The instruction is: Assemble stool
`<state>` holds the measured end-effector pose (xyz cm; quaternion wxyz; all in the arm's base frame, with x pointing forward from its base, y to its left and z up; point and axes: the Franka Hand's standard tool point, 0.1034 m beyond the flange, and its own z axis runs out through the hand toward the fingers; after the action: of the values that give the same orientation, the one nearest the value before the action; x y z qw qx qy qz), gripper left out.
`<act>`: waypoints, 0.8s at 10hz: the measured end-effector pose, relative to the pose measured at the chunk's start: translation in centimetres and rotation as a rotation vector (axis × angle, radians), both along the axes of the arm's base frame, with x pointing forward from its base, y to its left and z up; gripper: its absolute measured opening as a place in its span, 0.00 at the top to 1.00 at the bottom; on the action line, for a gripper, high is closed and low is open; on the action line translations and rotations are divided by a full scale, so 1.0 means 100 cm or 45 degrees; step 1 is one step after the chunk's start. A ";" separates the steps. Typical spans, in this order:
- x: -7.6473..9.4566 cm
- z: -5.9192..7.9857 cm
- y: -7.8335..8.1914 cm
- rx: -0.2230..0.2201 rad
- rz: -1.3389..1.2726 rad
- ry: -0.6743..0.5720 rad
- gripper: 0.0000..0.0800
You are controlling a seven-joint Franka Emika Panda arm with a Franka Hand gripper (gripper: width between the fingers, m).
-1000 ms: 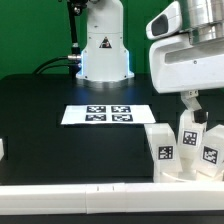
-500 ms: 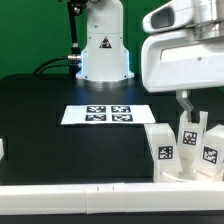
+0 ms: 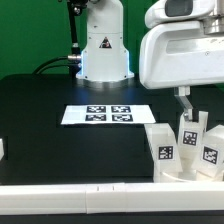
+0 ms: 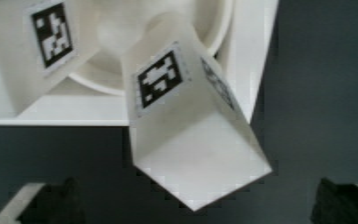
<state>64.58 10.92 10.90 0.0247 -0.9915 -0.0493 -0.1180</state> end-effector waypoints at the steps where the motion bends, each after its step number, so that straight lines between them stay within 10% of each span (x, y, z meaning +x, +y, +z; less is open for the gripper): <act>1: -0.006 -0.010 -0.004 0.000 0.051 0.090 0.19; 8: 0.006 -0.019 -0.008 -0.134 0.373 0.147 0.19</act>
Offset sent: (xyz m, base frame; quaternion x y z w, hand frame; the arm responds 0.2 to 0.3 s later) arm 0.0000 0.0000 0.0000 0.0000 0.0000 -0.1938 0.9810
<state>65.20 10.17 9.05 -0.0076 -0.9787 -0.1981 -0.0530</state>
